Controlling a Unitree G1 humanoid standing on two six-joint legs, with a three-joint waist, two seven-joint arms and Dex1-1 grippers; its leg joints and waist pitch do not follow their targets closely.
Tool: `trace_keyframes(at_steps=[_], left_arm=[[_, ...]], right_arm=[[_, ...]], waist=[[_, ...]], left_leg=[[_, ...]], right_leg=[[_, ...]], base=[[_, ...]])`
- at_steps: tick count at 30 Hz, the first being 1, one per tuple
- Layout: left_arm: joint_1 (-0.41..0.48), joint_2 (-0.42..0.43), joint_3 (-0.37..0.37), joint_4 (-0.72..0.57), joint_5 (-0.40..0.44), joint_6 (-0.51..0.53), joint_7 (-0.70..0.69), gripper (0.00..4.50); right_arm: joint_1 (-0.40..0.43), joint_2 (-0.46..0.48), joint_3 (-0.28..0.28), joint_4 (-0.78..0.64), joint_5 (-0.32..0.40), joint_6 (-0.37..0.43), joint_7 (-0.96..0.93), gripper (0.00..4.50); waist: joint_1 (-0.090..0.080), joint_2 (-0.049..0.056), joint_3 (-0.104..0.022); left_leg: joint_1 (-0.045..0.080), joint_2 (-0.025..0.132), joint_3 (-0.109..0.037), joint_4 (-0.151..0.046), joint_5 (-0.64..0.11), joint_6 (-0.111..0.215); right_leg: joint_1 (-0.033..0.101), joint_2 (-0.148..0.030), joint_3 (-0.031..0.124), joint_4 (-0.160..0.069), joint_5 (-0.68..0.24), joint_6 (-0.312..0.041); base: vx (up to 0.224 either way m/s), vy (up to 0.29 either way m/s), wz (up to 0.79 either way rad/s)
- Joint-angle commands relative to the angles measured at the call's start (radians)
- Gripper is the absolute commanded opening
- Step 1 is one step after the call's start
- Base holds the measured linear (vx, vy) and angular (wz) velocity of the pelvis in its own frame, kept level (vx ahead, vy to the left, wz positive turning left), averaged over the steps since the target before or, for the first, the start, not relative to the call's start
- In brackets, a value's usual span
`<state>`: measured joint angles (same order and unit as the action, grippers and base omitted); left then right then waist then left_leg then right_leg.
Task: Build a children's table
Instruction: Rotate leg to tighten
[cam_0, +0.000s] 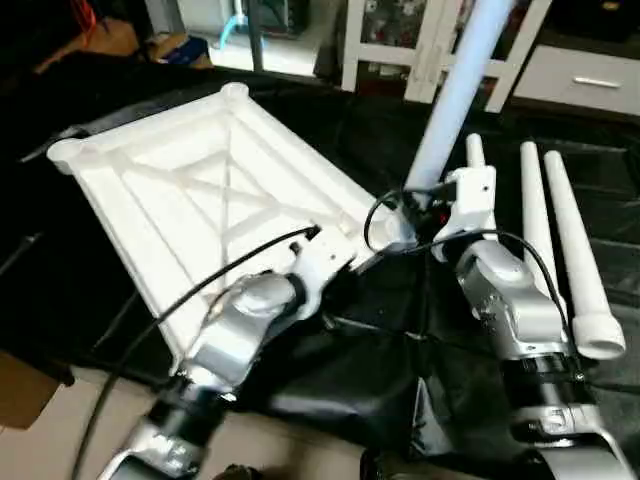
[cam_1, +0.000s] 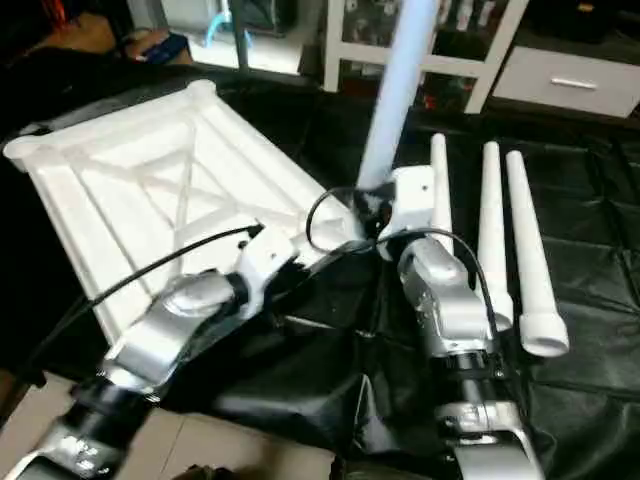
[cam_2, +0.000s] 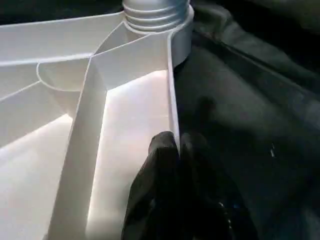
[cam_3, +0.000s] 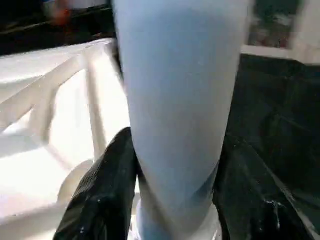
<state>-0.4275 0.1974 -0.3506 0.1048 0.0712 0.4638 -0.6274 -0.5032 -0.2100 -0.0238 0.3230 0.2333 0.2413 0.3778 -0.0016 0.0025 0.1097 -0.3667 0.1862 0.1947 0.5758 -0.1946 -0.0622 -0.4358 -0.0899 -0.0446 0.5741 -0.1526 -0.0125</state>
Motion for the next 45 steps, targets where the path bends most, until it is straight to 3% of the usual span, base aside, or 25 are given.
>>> trace_keyframes(at_steps=[1, 5, 6, 7, 8, 9, 11, 14, 16, 19, 21, 24, 28, 32, 35, 36, 37, 38, 39, 40, 41, 42, 43, 44, 45], left_arm=[[0.056, 0.077, -0.038, -0.044, -0.050, -0.073, -0.173, 0.00], [0.102, 0.178, -0.012, -0.099, -0.091, -0.094, -0.286, 0.00], [0.115, 0.217, -0.004, -0.110, -0.104, -0.095, -0.322, 0.00], [0.118, 0.228, -0.002, -0.113, -0.108, -0.095, -0.332, 0.00], [0.130, 0.264, 0.005, -0.123, -0.124, -0.102, -0.365, 0.00], [0.134, 0.276, 0.008, -0.127, -0.133, -0.106, -0.376, 0.00], [0.138, 0.288, 0.012, -0.132, -0.147, -0.113, -0.390, 0.00], [0.140, 0.294, 0.006, -0.134, -0.158, -0.120, -0.413, 0.00], [0.139, 0.293, 0.003, -0.134, -0.161, -0.122, -0.415, 0.00], [0.131, 0.285, -0.007, -0.133, -0.165, -0.122, -0.406, 0.00], [0.130, 0.284, -0.008, -0.135, -0.167, -0.122, -0.405, 0.00], [0.129, 0.285, -0.010, -0.134, -0.168, -0.124, -0.406, 0.00], [0.130, 0.283, -0.011, -0.132, -0.165, -0.123, -0.402, 0.00], [0.127, 0.266, -0.011, -0.120, -0.150, -0.128, -0.368, 0.00], [0.092, 0.187, -0.012, -0.074, -0.094, -0.108, -0.234, 0.00], [0.086, 0.174, -0.013, -0.066, -0.084, -0.104, -0.211, 0.00], [0.063, 0.127, -0.018, -0.044, -0.054, -0.063, -0.138, 0.00], [0.053, 0.105, -0.021, -0.035, -0.042, -0.036, -0.106, 0.00], [0.031, 0.046, -0.023, -0.012, -0.028, 0.009, -0.041, 0.00], [0.012, -0.012, -0.025, 0.011, -0.019, 0.040, 0.017, 0.00], [-0.005, -0.064, -0.025, 0.033, -0.016, 0.056, 0.062, 0.00], [-0.005, -0.064, -0.025, 0.033, -0.016, 0.056, 0.062, 0.00], [-0.027, -0.133, -0.030, 0.067, -0.013, 0.067, 0.116, 0.00], [-0.029, -0.140, -0.030, 0.070, -0.013, 0.067, 0.121, 0.00], [-0.034, -0.156, -0.045, 0.074, -0.014, 0.059, 0.110, 0.00]], right_arm=[[0.044, -0.064, 0.017, -0.036, 0.034, 0.021, 0.170, 2.20], [0.088, -0.174, -0.001, -0.134, 0.102, 0.040, 0.335, 2.63], [0.109, -0.227, -0.004, -0.167, 0.126, 0.050, 0.410, 2.75], [0.115, -0.243, -0.005, -0.177, 0.132, 0.053, 0.432, 2.87], [0.136, -0.305, -0.001, -0.206, 0.150, 0.069, 0.509, 2.96], [0.145, -0.331, 0.004, -0.215, 0.155, 0.077, 0.538, 3.05], [0.155, -0.360, 0.009, -0.222, 0.144, 0.064, 0.570, 3.14], [0.154, -0.362, 0.004, -0.222, 0.159, 0.076, 0.600, 2.97], [0.154, -0.363, 0.010, -0.221, 0.166, 0.078, 0.609, 2.80], [0.155, -0.362, 0.029, -0.216, 0.168, 0.080, 0.614, 2.78], [0.157, -0.362, 0.035, -0.221, 0.174, 0.088, 0.619, 2.43], [0.155, -0.353, 0.031, -0.218, 0.174, 0.095, 0.620, 2.26], [0.142, -0.322, 0.013, -0.185, 0.154, 0.098, 0.548, 1.99], [0.125, -0.267, -0.002, -0.139, 0.109, 0.123, 0.395, 1.90], [0.114, -0.153, -0.026, -0.106, 0.093, 0.201, 0.186, 1.88], [0.112, -0.137, -0.029, -0.101, 0.091, 0.215, 0.157, 1.88], [0.100, -0.075, -0.048, -0.073, 0.079, 0.235, 0.044, 1.88], [0.093, -0.045, -0.059, -0.055, 0.072, 0.238, -0.011, 1.88], [0.073, 0.025, -0.091, -0.012, 0.081, 0.219, -0.118, 1.88], [0.054, 0.087, -0.114, 0.027, 0.096, 0.202, -0.197, 1.88], [0.036, 0.136, -0.130, 0.063, 0.110, 0.183, -0.255, 1.88], [0.036, 0.136, -0.130, 0.063, 0.110, 0.183, -0.255, 1.88], [0.009, 0.195, -0.141, 0.113, 0.118, 0.152, -0.318, 1.88], [0.006, 0.201, -0.142, 0.118, 0.118, 0.150, -0.324, 1.88], [-0.008, 0.211, -0.124, 0.135, 0.099, 0.135, -0.320, 1.88]], waist=[[0.008, -0.001, -0.047], [0.017, 0.003, -0.052], [0.025, 0.006, -0.056], [0.026, 0.007, -0.056], [0.031, 0.011, -0.058], [0.041, 0.014, -0.062], [0.046, 0.014, -0.062], [0.050, 0.013, -0.065], [0.052, 0.011, -0.062], [0.052, 0.009, -0.057], [0.051, 0.010, -0.055], [0.050, 0.009, -0.058], [0.048, 0.009, -0.060], [0.040, 0.008, -0.056], [0.027, 0.008, -0.049], [0.026, 0.007, -0.050], [0.026, 0.008, -0.053], [0.024, 0.010, -0.048], [0.023, 0.007, -0.049], [0.016, 0.011, -0.045], [0.017, 0.010, -0.045], [0.017, 0.009, -0.048], [0.017, 0.012, -0.050], [0.010, 0.011, -0.045], [0.010, 0.007, -0.051]], left_leg=[[0.000, 0.028, -0.023, -0.082, -0.331, 0.040], [0.006, 0.032, -0.012, -0.075, -0.243, 0.076], [0.012, 0.037, -0.008, -0.069, -0.193, 0.095], [0.016, 0.036, -0.004, -0.067, -0.172, 0.109], [0.011, 0.037, -0.003, -0.063, -0.112, 0.133], [0.017, 0.037, -0.001, -0.057, -0.059, 0.156], [0.015, 0.036, 0.002, -0.050, 0.005, 0.189], [0.012, 0.036, 0.000, -0.048, 0.023, 0.205], [0.012, 0.037, 0.000, -0.050, -0.010, 0.196], [0.013, 0.040, -0.001, -0.057, -0.076, 0.156], [0.015, 0.040, -0.001, -0.061, -0.116, 0.125], [0.015, 0.039, -0.003, -0.060, -0.114, 0.112], [0.012, 0.037, -0.003, -0.057, -0.086, 0.120], [0.008, 0.035, -0.004, -0.060, -0.128, 0.098], [0.006, 0.034, -0.006, -0.065, -0.196, 0.055], [0.011, 0.033, -0.008, -0.067, -0.226, 0.030], [0.013, 0.032, -0.009, -0.066, -0.229, 0.021], [0.012, 0.031, -0.009, -0.070, -0.254, 0.007], [0.013, 0.030, -0.012, -0.072, -0.280, -0.006], [0.015, 0.030, -0.009, -0.073, -0.304, -0.020], [0.015, 0.027, -0.013, -0.073, -0.322, -0.027], [0.020, 0.026, -0.017, -0.074, -0.345, -0.033], [0.020, 0.025, -0.019, -0.076, -0.351, -0.031], [0.014, 0.026, -0.019, -0.080, -0.375, -0.031], [0.017, 0.025, -0.023, -0.081, -0.384, -0.030]], right_leg=[[0.043, -0.038, 0.028, -0.090, -0.460, -0.089], [0.047, -0.032, 0.033, -0.069, -0.274, -0.180], [0.047, -0.031, 0.035, -0.058, -0.178, -0.216], [0.045, -0.027, 0.035, -0.055, -0.140, -0.230], [0.053, -0.027, 0.035, -0.040, -0.055, -0.262], [0.052, -0.024, 0.034, -0.032, 0.022, -0.285], [0.052, -0.025, 0.036, -0.021, 0.110, -0.311], [0.058, -0.032, 0.035, -0.019, 0.106, -0.325], [0.060, -0.034, 0.035, -0.024, 0.049, -0.321], [0.060, -0.036, 0.035, -0.034, -0.063, -0.300], [0.059, -0.037, 0.037, -0.039, -0.116, -0.284], [0.060, -0.035, 0.038, -0.037, -0.105, -0.275], [0.061, -0.035, 0.038, -0.033, -0.064, -0.282], [0.060, -0.037, 0.038, -0.041, -0.146, -0.267], [0.054, -0.036, 0.039, -0.054, -0.264, -0.229], [0.051, -0.037, 0.039, -0.060, -0.329, -0.204], [0.052, -0.036, 0.039, -0.058, -0.337, -0.196], [0.044, -0.036, 0.040, -0.064, -0.372, -0.181], [0.046, -0.035, 0.038, -0.068, -0.408, -0.162], [0.034, -0.036, 0.041, -0.074, -0.436, -0.155], [0.035, -0.035, 0.036, -0.077, -0.466, -0.142], [0.035, -0.035, 0.033, -0.080, -0.491, -0.119], [0.036, -0.034, 0.031, -0.081, -0.483, -0.110], [0.035, -0.032, 0.027, -0.086, -0.480, -0.098], [0.040, -0.031, 0.024, -0.087, -0.465, -0.087]], base=[[0.000, 0.000, 0.00], [0.026, -0.008, 0.03], [0.060, -0.010, 0.10], [0.069, -0.001, 0.09], [0.069, -0.001, 0.09], [0.072, 0.007, 0.05], [0.064, 0.011, 0.05], [0.000, 0.000, 0.00], [0.000, 0.000, 0.00], [0.000, 0.000, 0.00], [0.000, 0.000, 0.00], [0.000, 0.000, 0.00], [0.000, 0.000, 0.00], [0.000, 0.000, 0.00], [0.000, 0.000, 0.00], [0.000, 0.000, 0.00], [0.000, 0.000, 0.00], [0.000, 0.000, 0.00], [0.000, 0.000, 0.00], [0.000, 0.000, 0.00], [0.000, 0.000, 0.00], [0.000, 0.000, 0.00], [0.000, 0.000, 0.00], [0.000, 0.000, 0.00], [0.000, 0.000, 0.00]])
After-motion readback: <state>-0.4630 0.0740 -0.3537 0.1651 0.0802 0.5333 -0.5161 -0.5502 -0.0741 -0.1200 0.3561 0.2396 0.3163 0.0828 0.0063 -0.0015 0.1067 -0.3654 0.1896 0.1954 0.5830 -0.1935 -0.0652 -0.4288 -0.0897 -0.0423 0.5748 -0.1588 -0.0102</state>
